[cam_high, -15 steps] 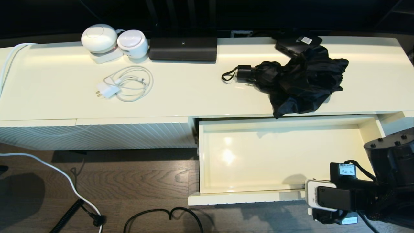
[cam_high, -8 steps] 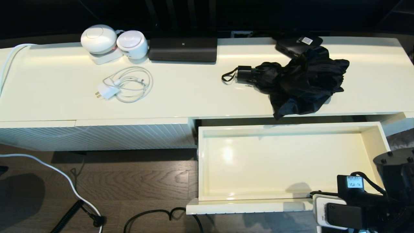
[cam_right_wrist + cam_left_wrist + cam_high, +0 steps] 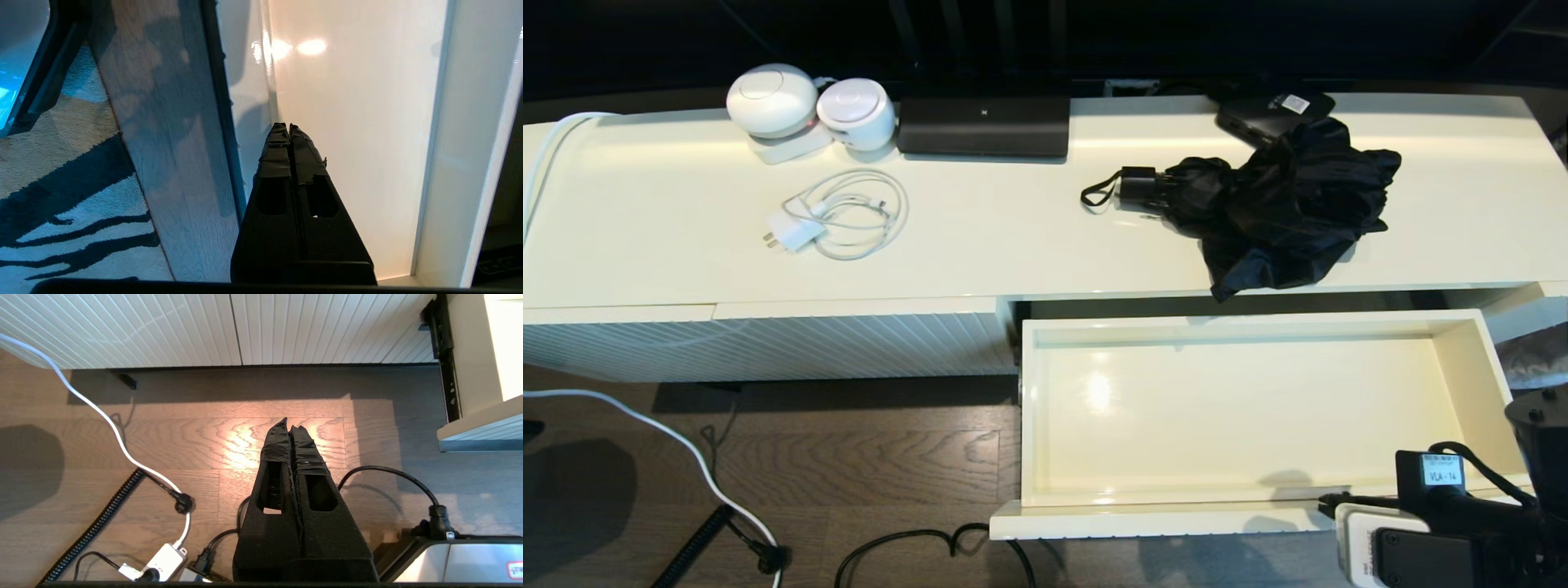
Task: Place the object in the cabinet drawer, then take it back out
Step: Open the drawer, then put the umbrella in the drawer
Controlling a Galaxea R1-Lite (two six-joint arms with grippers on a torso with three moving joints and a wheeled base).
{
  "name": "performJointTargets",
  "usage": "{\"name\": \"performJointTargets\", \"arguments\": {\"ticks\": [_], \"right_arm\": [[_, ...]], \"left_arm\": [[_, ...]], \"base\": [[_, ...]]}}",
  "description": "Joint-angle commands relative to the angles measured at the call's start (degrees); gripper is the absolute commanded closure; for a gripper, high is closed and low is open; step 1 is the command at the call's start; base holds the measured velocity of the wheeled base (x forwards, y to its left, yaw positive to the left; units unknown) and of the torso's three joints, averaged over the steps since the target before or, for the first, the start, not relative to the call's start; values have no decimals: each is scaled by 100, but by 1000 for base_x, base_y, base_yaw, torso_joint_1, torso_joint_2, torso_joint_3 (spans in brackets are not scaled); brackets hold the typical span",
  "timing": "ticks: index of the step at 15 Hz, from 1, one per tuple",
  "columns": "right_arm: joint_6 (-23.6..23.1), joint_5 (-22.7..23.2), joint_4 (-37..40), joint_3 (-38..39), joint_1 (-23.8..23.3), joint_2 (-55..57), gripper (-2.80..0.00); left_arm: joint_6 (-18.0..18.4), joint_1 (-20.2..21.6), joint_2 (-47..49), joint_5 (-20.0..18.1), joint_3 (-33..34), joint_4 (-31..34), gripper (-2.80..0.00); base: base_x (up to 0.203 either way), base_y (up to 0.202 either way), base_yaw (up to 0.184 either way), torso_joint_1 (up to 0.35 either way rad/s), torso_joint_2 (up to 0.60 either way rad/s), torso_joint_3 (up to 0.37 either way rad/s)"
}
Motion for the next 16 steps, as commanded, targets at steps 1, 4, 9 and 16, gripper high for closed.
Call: {"name": "performJointTargets", "arguments": {"ticks": [1,4,9,16], "right_arm": [[-37,-32,-178,-172,-3,-222,0],[-77,-115,-641,-315,-3,-326,0],[-855,-160,-1134,-717,-24,-518,0],[-1421,-403,-1883,-1621,-22,131,0]], "left_arm": [[1,-1,-9,1,0,-3,0],[-4,8,-10,1,0,-3,0],[-3,-1,-9,1,0,-3,0],[-4,1,-10,1,-2,-3,0]], "base": [[0,0,0,0,0,0],[0,0,0,0,0,0],[0,0,0,0,0,0],[0,0,0,0,0,0]]}}
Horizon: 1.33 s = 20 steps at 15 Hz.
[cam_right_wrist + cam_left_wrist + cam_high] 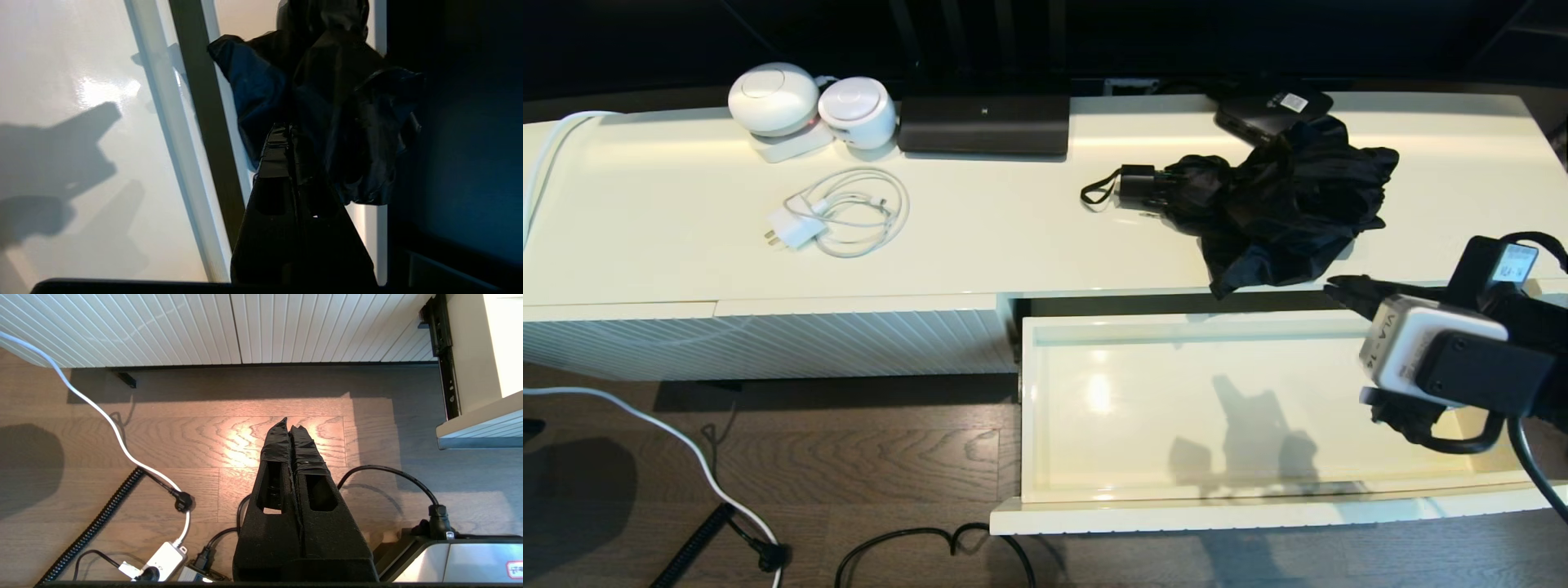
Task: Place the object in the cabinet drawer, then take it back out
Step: Put the umbrella in the drawer
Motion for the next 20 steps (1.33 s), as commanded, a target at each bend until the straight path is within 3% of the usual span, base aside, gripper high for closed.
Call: {"name": "performJointTargets", "arguments": {"ticks": [1,5,6,8,11,14,20], "right_arm": [[-281,1,-31,-322,10,343,0],[-456,-66,62,-1304,-15,1105,0],[-555,-105,128,-1520,-18,1270,-280],[-955,-106,217,-1693,-18,1368,-280],[-946,-123,1224,-2131,-260,1342,-280],[-239,-194,2014,-2474,-343,1358,-280],[-254,-218,3553,-3395,-500,1289,-280]], "left_arm": [[-4,0,-10,0,0,-2,0],[-4,0,-10,0,0,-2,0],[-4,0,-10,0,-5,-2,0],[-4,0,-2,0,0,-2,0],[-4,8,-10,0,0,-2,0],[-4,0,-10,0,0,-2,0],[-4,0,-10,0,0,-2,0]], "base": [[0,0,0,0,0,0],[0,0,0,0,0,0],[0,0,0,0,0,0],[0,0,0,0,0,0],[0,0,0,0,0,0],[0,0,0,0,0,0],[0,0,0,0,0,0]]}}
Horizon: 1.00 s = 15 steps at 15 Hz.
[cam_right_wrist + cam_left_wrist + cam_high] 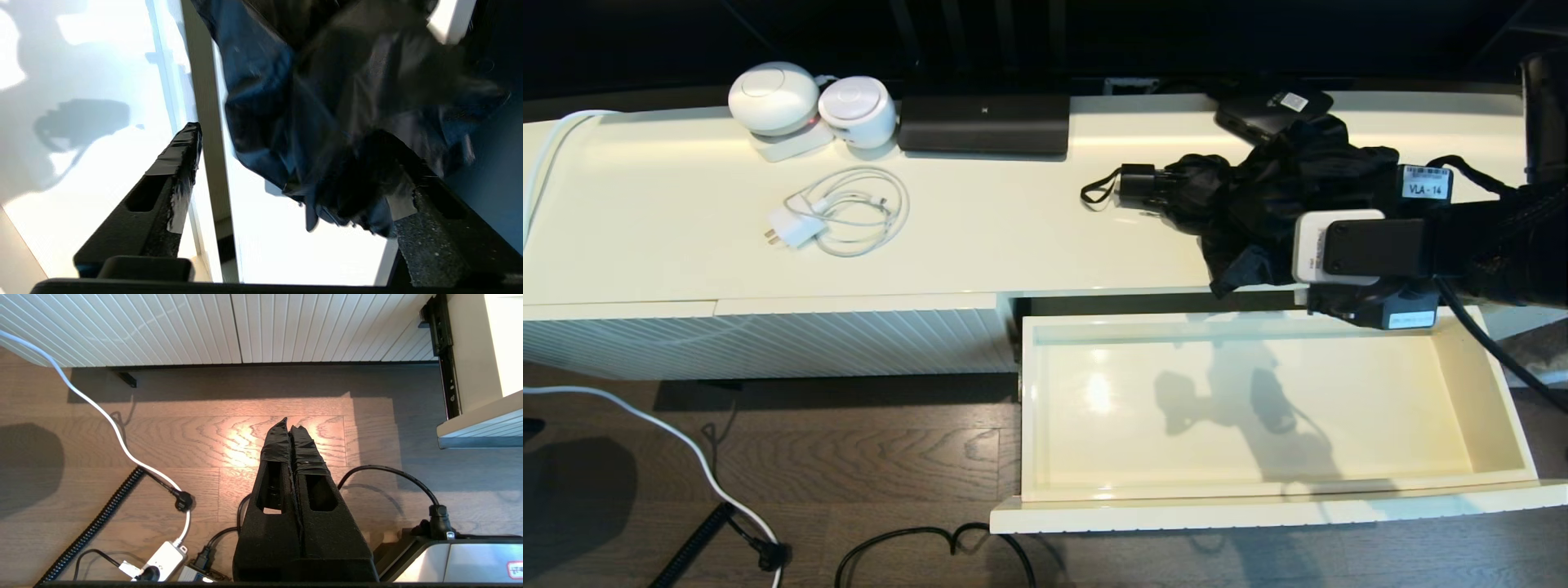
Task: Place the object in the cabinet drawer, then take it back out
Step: Put the umbrella in the drawer
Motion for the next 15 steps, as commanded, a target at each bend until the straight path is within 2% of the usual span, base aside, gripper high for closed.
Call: {"name": "performJointTargets", "arguments": {"ticks": [1,9,15], "right_arm": [[-57,-7,166,-401,-103,89,-280],[-416,1,345,-1490,-207,1034,-280],[-685,102,479,-2445,-715,1784,-280]], "left_arm": [[1,3,-10,1,0,-4,0],[-4,3,-10,1,0,-4,0],[-4,-5,-10,1,0,-4,0]], "base": [[0,0,0,0,0,0],[0,0,0,0,0,0],[0,0,0,0,0,0]]}}
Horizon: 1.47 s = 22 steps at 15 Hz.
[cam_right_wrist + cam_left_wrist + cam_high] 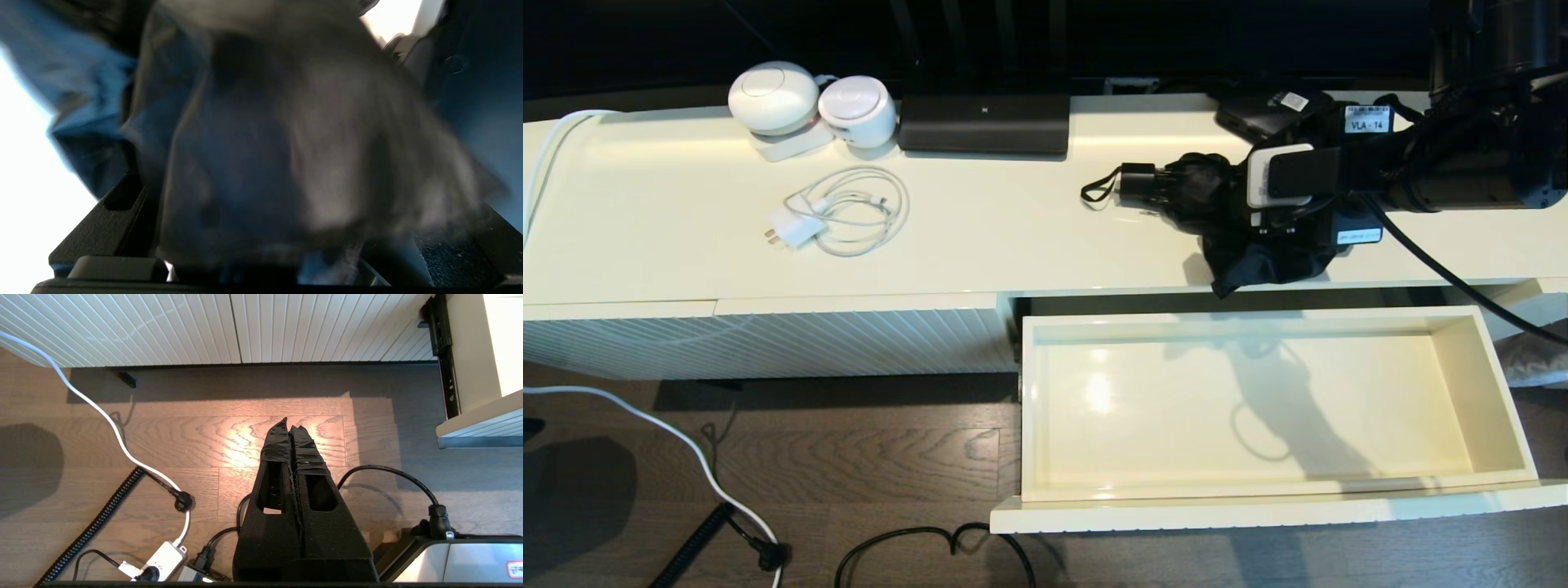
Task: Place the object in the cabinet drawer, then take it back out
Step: Put the umbrella in the drawer
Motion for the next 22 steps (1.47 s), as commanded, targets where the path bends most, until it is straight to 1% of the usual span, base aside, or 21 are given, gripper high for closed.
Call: {"name": "performJointTargets", "arguments": {"ticks": [1,4,7,14,15,17,22], "right_arm": [[-49,13,63,-254,-158,351,-280],[-50,71,38,-300,-236,444,-280],[-32,163,15,-535,-256,610,-280],[25,181,3,-546,-238,662,-280],[51,182,7,-510,-229,662,0],[191,178,12,-469,-221,627,0],[223,181,7,-261,-211,539,0]], "left_arm": [[5,8,-10,1,0,-2,0],[-4,-1,-10,1,0,-2,0],[-4,8,-9,1,0,-2,0],[0,3,-4,1,0,-2,0],[-4,8,-10,1,0,-2,0],[-4,-1,-10,1,0,-2,0],[-1,2,-10,1,0,-2,0]], "base": [[0,0,0,0,0,0],[0,0,0,0,0,0],[0,0,0,0,0,0],[0,0,0,0,0,0],[0,0,0,0,0,0],[0,0,0,0,0,0],[0,0,0,0,0,0]]}}
